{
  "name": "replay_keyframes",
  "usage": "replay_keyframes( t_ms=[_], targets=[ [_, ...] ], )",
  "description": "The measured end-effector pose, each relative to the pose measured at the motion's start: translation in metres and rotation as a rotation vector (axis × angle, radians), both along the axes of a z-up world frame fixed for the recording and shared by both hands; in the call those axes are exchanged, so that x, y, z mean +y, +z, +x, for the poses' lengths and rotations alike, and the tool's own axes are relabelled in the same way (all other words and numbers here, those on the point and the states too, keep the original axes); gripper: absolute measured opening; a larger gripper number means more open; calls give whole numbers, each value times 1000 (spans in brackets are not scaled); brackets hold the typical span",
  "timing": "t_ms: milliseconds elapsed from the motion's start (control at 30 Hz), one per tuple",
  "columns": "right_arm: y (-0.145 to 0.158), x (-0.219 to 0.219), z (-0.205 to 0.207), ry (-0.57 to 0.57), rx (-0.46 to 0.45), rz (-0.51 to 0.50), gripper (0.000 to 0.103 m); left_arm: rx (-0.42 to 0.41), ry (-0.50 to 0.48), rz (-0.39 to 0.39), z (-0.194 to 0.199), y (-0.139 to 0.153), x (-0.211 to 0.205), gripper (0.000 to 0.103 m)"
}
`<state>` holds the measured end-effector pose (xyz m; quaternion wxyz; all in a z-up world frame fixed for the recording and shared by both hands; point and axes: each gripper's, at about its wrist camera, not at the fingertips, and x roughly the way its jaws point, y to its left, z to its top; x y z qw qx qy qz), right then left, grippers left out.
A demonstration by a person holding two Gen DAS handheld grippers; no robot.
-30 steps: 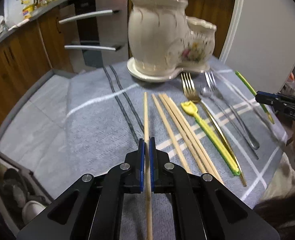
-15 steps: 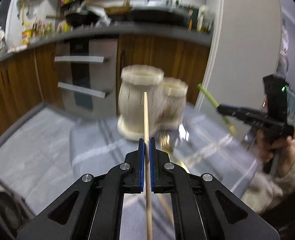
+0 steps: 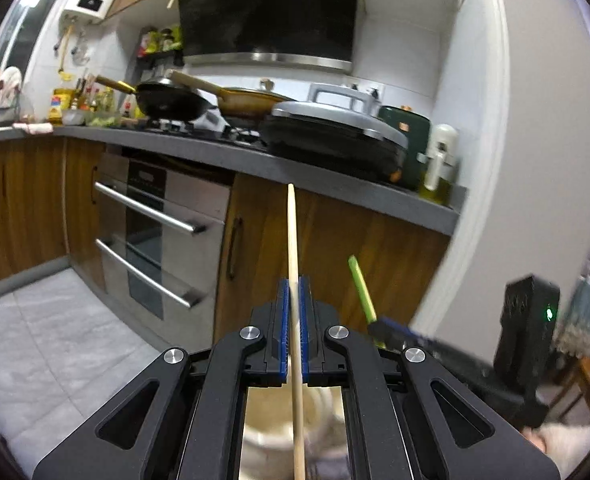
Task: Organize utensils
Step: 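Insert chopstick in tall pot with left tool while right tool drops spatula in short pot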
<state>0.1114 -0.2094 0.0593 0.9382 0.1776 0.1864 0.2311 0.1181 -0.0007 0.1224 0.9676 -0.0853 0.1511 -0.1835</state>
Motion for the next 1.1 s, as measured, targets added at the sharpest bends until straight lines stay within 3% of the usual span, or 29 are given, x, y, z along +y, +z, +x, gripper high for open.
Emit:
replay_keyframes(
  t_ms=[167, 300, 400, 600, 833, 1100],
  targets=[
    [-12, -1, 18, -14, 11, 48, 10, -29, 70, -37, 27, -8, -4, 5],
    [-26, 6, 23, -43, 5, -5, 10, -45, 133, 15, 36, -21, -9, 5],
    [-30, 12, 19, -42, -8, -39, 10, -40, 133, 4, 39, -30, -2, 5],
    [-33, 15, 0, -28, -20, -112, 10, -39, 100, 47, 19, -42, 0, 5],
    [-41, 4, -17, -12, 37, -124, 10, 8, 73, 110, -13, -53, 4, 5],
    [-34, 6, -35, -22, -12, -176, 10, 42, 64, 163, -28, -65, -2, 5]
  ],
)
